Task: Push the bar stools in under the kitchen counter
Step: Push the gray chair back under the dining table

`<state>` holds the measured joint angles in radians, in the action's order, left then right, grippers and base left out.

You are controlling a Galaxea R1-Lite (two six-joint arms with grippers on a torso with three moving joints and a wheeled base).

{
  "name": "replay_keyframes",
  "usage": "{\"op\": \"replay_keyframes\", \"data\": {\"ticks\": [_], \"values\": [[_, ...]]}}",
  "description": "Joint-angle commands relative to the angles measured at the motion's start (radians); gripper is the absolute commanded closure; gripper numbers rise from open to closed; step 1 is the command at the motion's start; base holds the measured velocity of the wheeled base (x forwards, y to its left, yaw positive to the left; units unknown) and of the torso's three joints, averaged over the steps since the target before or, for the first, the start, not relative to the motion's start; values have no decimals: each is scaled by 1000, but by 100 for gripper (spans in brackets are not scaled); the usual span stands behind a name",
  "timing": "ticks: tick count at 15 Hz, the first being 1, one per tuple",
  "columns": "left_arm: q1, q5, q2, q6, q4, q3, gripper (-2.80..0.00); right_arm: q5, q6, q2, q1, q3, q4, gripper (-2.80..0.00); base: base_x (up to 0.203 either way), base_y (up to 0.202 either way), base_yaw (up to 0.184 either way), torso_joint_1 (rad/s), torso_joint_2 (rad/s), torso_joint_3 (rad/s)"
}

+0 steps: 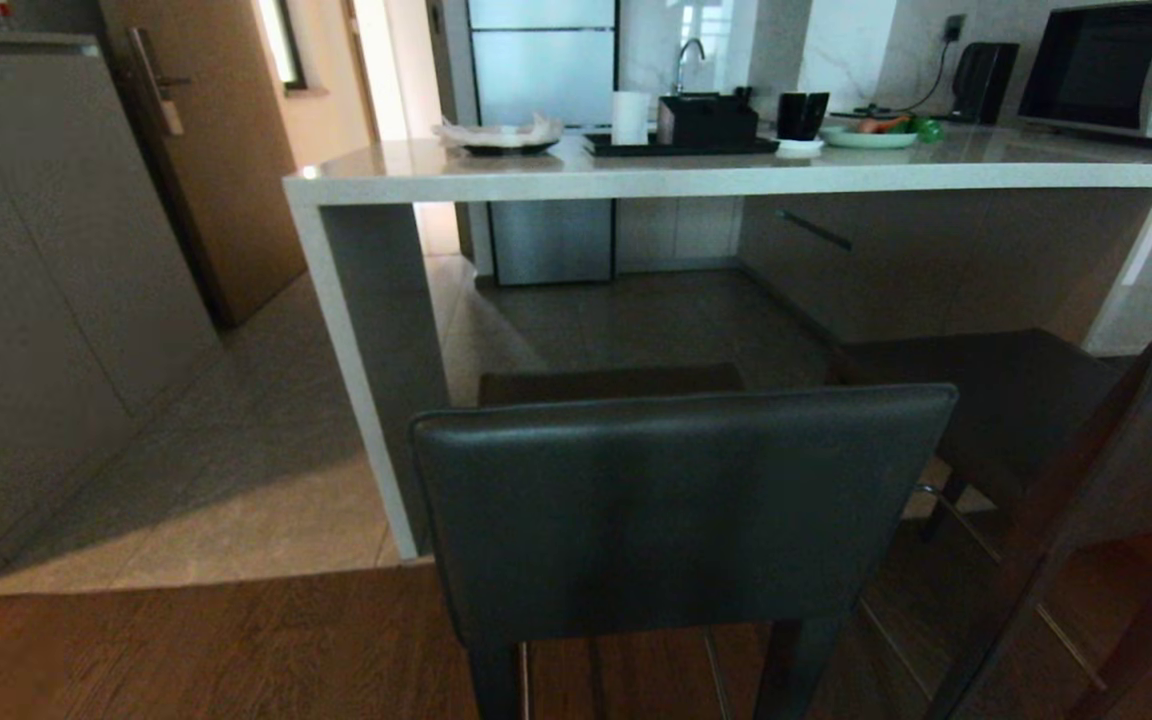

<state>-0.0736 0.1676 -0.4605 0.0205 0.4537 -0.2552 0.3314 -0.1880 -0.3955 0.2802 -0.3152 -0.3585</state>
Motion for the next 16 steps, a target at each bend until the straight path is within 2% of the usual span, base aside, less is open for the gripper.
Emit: {"op": "replay_keyframes", "data": {"ticks": [1, 3, 4, 5, 8, 9, 10, 12, 14, 15, 16], "values": [[15, 40, 192, 6, -238, -56, -280, 10, -6, 51, -105, -44, 38, -280, 0, 0, 0, 0, 0, 0], [51, 73, 264, 11, -296, -52, -280, 8, -12, 104, -254, -113, 165, -280, 0, 0, 0, 0, 0, 0], [69, 96, 292, 11, -302, -37, -280, 8, -8, 155, -291, -139, 246, -280, 0, 0, 0, 0, 0, 0], [73, 122, 308, 10, -305, -13, -280, 9, 4, 212, -298, -154, 329, -280, 0, 0, 0, 0, 0, 0], [72, 129, 385, -3, -310, 58, -280, -1, 58, 381, -290, -159, 519, -280, 0, 0, 0, 0, 0, 0], [72, 126, 421, -17, -337, 76, -280, -55, 92, 402, -289, -152, 560, -280, 0, 0, 0, 0, 0, 0], [71, 121, 453, -34, -394, 87, -280, -115, 118, 398, -288, -126, 580, -280, 0, 0, 0, 0, 0, 0], [71, 64, 460, -61, -435, 131, -280, -154, 195, 396, -287, -17, 566, -280, 0, 0, 0, 0, 0, 0], [71, 4, 460, -106, -433, 205, -280, -204, 242, 396, -287, 99, 490, -280, 0, 0, 0, 0, 0, 0], [71, -69, 460, -134, -428, 229, -280, -229, 257, 396, -287, 160, 434, -280, 0, 0, 0, 0, 0, 0], [71, -76, 460, -143, -426, 234, -280, -252, 266, 396, -287, 221, 376, -280, 0, 0, 0, 0, 0, 0]]}}
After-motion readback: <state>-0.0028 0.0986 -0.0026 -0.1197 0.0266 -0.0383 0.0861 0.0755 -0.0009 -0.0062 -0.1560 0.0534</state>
